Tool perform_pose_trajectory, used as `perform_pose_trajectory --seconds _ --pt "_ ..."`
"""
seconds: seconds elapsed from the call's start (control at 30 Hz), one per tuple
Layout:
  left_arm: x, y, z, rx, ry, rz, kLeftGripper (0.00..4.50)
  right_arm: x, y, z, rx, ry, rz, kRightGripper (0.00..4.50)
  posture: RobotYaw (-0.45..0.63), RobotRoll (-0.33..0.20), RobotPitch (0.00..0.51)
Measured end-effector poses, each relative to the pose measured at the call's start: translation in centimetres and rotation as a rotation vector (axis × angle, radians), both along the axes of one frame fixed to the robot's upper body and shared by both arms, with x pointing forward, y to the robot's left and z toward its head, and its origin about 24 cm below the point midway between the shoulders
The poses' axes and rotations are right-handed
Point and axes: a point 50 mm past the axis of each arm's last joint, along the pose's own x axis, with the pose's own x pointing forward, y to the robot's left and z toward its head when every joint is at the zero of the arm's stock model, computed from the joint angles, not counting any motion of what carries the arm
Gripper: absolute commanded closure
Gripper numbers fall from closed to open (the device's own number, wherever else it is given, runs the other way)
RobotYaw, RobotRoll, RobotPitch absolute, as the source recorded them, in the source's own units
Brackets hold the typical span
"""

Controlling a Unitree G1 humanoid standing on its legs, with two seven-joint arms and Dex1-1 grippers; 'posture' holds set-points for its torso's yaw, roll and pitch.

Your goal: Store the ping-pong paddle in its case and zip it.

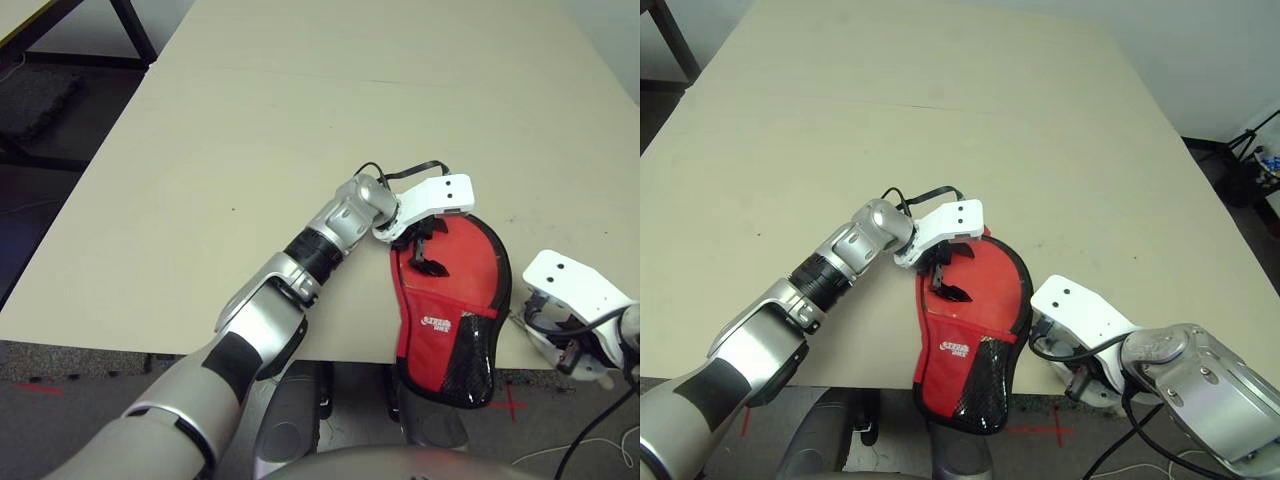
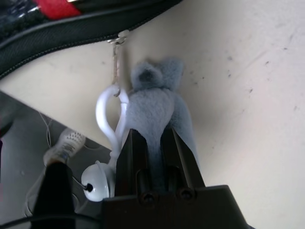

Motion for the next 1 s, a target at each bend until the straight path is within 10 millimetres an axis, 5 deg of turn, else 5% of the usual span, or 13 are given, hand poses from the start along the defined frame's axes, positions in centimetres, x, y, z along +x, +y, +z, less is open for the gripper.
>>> perform_pose_trajectory --seconds 1.0 --pt "-1.0 -1.5 -0.3 0.012 -0.006 -0.085 0.00 -4.6 1.1 -1.5 -0.141 0.160 0.286 4.47 -0.20 0.000 0.263"
